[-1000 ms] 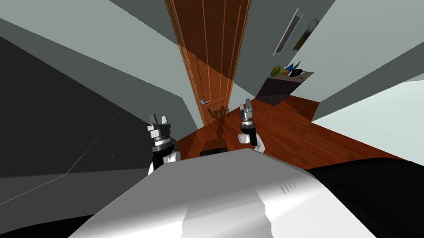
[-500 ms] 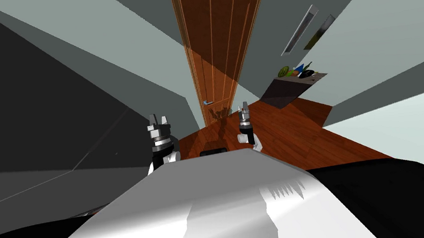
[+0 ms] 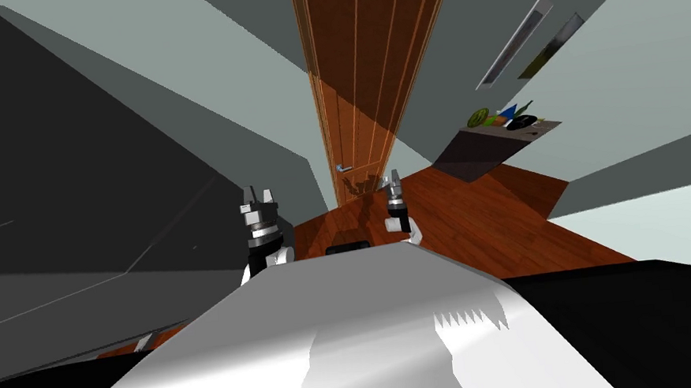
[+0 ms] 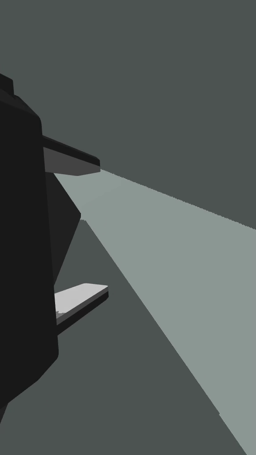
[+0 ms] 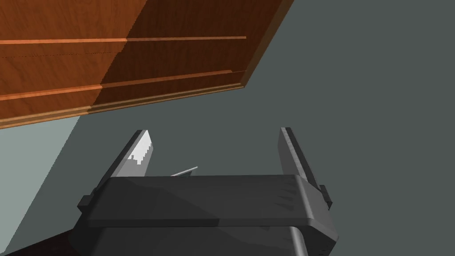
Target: Pull the door open
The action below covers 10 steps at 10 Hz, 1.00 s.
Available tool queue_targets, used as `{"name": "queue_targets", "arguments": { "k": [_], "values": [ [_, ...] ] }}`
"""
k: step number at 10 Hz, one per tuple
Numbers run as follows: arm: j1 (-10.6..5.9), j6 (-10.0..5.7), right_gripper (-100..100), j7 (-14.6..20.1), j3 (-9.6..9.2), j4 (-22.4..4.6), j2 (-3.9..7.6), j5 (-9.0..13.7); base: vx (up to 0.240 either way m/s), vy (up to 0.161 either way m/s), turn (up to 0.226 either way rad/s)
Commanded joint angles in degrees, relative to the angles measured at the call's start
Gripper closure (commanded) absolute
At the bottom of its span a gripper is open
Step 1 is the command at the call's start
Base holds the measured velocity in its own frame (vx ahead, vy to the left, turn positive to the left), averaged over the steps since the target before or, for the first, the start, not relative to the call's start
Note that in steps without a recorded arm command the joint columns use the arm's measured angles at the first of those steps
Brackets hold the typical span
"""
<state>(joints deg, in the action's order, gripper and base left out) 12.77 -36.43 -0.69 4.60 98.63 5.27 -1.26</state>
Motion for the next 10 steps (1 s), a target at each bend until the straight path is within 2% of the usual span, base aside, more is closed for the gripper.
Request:
{"name": "queue_targets", "arguments": {
  "k": [1, 2, 3, 5, 6, 7, 8, 10],
  "values": [
    [-0.26, -0.24, -100, 0.21, 0.06, -1.87, 0.17, 0.16, 0.063, -0.016, 0.075],
    [-1.14, -0.68, -100, 0.42, 0.18, -3.87, 0.35, 0.36, 0.057, -0.011, 0.115],
    [-1.14, -0.68, -100, 0.42, 0.18, -4.39, 0.35, 0.36, 0.044, -0.011, 0.056],
    [-2.93, -1.57, -100, 0.84, 0.41, -8.69, 0.70, 0.78, 0.061, -0.008, 0.161],
    [-2.93, -1.57, -100, 0.84, 0.41, -9.55, 0.70, 0.78, 0.066, -0.015, 0.059],
    [-3.84, -2.02, -100, 1.05, 0.53, -11.87, 0.87, 1.00, 0.063, -0.015, 0.090],
    [-3.84, -2.02, -100, 1.05, 0.53, -12.15, 0.87, 1.00, 0.043, -0.015, 0.068],
    [-5.64, -2.92, -100, 1.48, 0.77, -16.67, 1.20, 1.42, 0.057, -0.013, 0.173]
  ]
}}
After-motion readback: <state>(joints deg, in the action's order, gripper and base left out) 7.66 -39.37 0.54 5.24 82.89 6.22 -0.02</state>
